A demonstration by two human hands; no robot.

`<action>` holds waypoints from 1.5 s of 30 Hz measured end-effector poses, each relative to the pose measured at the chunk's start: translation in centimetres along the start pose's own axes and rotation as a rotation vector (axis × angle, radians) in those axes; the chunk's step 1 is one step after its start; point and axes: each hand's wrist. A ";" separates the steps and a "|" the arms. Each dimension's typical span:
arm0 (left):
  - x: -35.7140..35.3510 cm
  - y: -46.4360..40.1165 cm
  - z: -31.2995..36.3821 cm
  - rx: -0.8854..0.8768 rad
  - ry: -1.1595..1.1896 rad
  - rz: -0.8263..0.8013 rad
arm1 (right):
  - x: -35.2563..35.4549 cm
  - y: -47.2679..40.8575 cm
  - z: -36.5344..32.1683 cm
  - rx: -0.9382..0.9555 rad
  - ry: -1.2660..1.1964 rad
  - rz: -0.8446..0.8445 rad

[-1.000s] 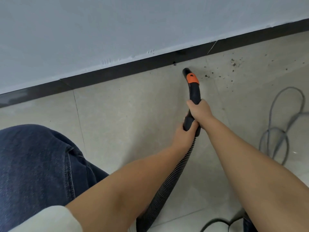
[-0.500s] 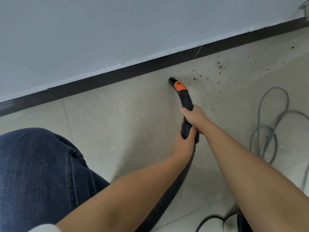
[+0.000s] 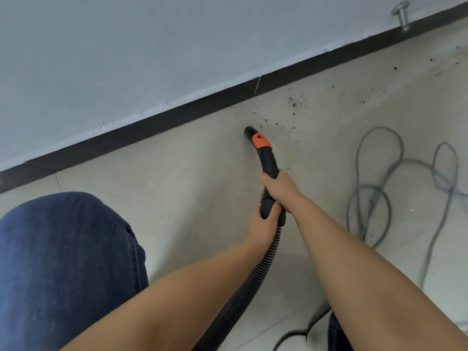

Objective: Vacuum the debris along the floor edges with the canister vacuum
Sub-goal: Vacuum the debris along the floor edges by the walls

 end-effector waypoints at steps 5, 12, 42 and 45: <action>-6.0 0.6 -0.5 0.029 -0.086 -0.057 | 5.5 -2.5 3.7 -0.061 -0.079 0.121; -15.1 0.8 -1.2 -0.001 -0.050 0.011 | 12.4 -7.2 6.3 -0.010 -0.038 0.057; -19.1 -6.0 6.7 0.008 0.147 0.298 | 12.5 -15.0 -3.1 0.151 0.100 -0.157; -20.9 -6.3 7.8 0.009 0.081 0.194 | 15.1 -16.7 -2.7 0.094 0.053 -0.064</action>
Point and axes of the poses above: each hand's wrist, its own y-axis away from the middle knuckle, its own x-axis out of the back of the hand, z = x × y, and after that the axes turned 12 degrees about z, right-handed
